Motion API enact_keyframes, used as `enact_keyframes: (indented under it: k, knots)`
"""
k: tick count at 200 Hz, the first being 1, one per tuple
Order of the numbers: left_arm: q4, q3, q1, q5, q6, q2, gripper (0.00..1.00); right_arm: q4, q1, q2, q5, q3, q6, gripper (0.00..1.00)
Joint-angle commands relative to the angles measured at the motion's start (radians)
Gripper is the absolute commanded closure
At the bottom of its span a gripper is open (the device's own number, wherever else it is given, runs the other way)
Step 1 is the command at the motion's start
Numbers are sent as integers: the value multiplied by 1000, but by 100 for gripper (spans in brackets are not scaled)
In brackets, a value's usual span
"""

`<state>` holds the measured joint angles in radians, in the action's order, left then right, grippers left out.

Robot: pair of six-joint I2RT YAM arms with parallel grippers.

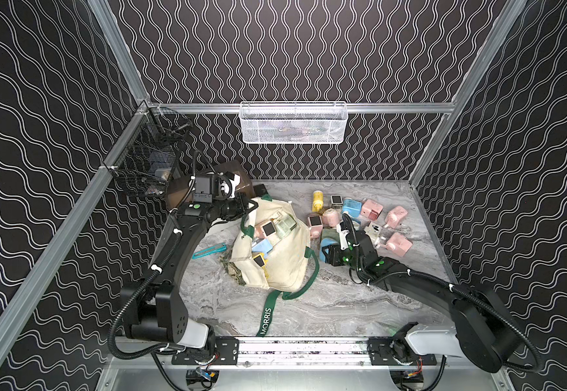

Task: Take out the pencil sharpeners from the tote bags
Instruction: Place the pencil sharpener at the center of the board.

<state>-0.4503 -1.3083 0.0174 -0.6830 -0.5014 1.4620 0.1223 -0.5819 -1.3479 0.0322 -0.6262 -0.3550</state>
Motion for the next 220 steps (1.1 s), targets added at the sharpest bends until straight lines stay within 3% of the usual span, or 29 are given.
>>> enact_keyframes:
  k: [1, 70, 127, 162, 181, 220]
  knots:
    - [71, -4, -2, -36, 3, -8, 100, 88, -1, -28, -20, -3, 21, 56]
    - [64, -6, 3, -27, 11, -13, 100, 257, -3, -191, -31, -11, 53, 55]
    - [59, -10, 3, -24, 14, -9, 100, 535, -4, -328, 55, 16, 118, 49]
    - [59, -13, 1, -27, 12, -6, 100, 537, -4, -335, 28, 16, 130, 39]
    - [62, -6, 2, -25, 12, -12, 100, 540, -3, -318, 15, 25, 128, 27]
    - [61, -7, 3, -27, 14, -12, 100, 547, -6, -236, 20, 63, 119, 12]
